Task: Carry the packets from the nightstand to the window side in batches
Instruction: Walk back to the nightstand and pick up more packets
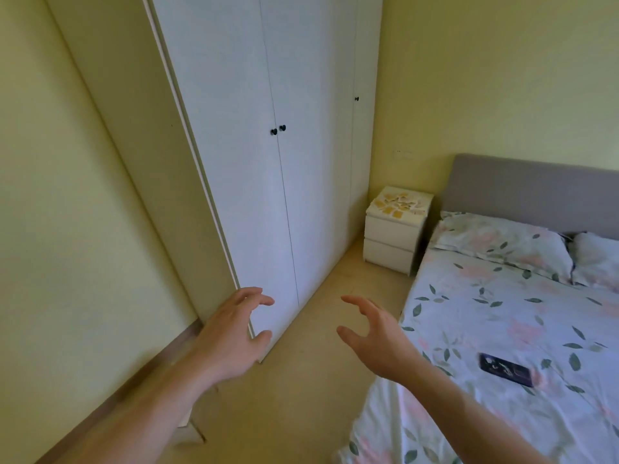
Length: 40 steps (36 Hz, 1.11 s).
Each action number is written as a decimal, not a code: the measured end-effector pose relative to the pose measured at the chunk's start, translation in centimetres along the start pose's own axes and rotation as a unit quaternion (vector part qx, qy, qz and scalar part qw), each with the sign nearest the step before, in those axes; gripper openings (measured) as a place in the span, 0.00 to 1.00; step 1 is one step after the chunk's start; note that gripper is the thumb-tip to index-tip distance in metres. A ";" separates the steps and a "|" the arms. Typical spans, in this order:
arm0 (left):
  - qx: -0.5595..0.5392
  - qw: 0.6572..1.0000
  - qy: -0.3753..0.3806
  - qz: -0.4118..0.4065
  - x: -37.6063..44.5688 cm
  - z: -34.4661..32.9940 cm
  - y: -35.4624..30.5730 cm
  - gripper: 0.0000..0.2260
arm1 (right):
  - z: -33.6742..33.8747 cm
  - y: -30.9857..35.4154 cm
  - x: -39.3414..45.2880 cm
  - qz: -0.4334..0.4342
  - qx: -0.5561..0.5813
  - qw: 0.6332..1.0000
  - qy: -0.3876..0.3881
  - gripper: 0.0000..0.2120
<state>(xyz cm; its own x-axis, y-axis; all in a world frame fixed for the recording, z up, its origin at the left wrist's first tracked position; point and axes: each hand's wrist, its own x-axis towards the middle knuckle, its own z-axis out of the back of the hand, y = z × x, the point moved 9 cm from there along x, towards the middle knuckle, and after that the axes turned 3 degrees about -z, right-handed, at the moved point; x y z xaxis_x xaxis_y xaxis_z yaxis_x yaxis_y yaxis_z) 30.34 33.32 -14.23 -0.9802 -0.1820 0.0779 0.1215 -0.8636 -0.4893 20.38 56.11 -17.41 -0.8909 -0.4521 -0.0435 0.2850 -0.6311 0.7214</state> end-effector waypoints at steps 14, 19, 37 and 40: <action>-0.024 0.991 0.088 -0.099 14.5 1.9 11.8 0.20 | -7.5 4.5 9.7 -0.118 0.022 0.989 -0.087 0.28; -0.037 0.980 0.124 -0.150 21.1 0.5 10.3 0.20 | -5.5 3.0 13.2 -0.162 0.015 0.978 -0.130 0.27; -0.042 0.967 0.181 -0.175 52.8 -7.2 5.5 0.19 | 3.9 -8.2 38.3 -0.225 0.049 0.963 -0.139 0.27; -0.049 0.967 0.180 -0.173 57.3 -7.8 4.8 0.19 | 6.1 -9.4 42.5 -0.226 0.047 0.963 -0.139 0.27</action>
<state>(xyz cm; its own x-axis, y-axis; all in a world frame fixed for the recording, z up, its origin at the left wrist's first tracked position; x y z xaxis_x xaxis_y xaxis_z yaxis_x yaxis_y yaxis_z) -26.50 22.44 -18.90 -0.9527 0.3003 -0.0462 -0.2220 -0.7919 -0.5689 -22.34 46.73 -21.82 -0.9805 0.0485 -0.1907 -0.1750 -0.6575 0.7328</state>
